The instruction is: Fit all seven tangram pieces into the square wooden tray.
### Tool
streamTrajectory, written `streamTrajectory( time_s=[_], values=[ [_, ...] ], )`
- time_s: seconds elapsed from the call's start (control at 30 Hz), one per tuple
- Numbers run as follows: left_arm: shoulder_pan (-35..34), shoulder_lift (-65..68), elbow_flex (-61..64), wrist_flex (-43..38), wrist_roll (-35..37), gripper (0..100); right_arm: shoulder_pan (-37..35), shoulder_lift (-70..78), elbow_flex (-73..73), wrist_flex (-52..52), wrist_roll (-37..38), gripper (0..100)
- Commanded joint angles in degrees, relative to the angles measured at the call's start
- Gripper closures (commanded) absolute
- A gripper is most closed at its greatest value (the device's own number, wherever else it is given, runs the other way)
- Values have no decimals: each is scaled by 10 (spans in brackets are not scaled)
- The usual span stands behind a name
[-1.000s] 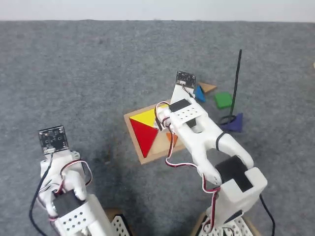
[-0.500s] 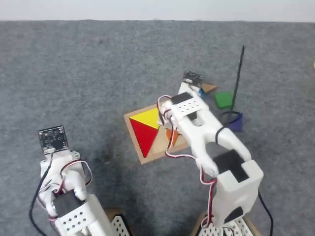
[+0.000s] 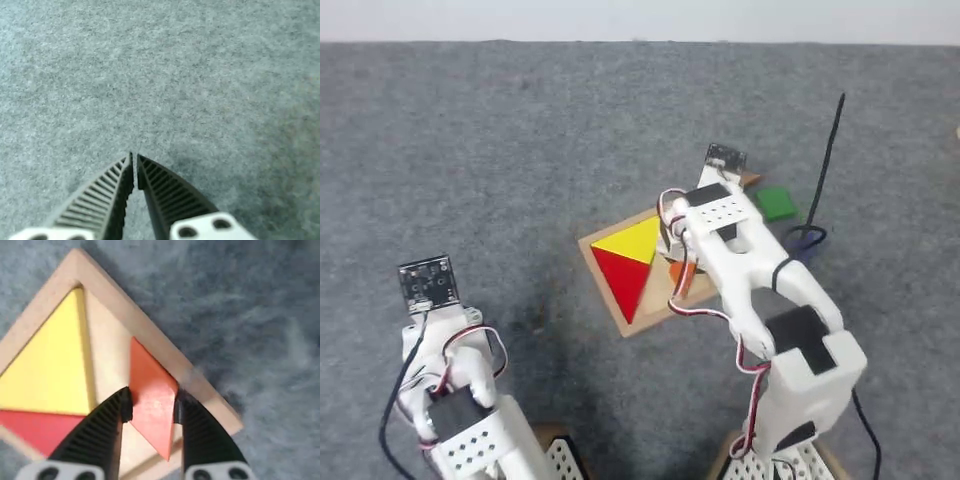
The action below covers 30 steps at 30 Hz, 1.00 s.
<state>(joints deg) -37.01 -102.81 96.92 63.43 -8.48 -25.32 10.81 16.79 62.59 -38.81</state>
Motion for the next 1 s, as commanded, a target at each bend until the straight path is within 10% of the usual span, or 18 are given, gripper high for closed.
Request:
streamTrajectory(
  time_s=[0.0, 0.2, 0.33, 0.6, 0.97],
  values=[
    [3, -3, -4, 4, -6, 985, 14, -119, -5, 28, 50, 992],
    [3, -3, -4, 4, -6, 985, 49, -251, -5, 134, 157, 992],
    [3, -3, -4, 4, -6, 985, 176, -299, -4, 225, 385, 991],
    [2, -3, -4, 4, -6, 985, 450, -242, 91, 79, 665, 991],
    [3, -3, -4, 4, -6, 985, 511, -146, 135, -49, 690, 989]
  ],
)
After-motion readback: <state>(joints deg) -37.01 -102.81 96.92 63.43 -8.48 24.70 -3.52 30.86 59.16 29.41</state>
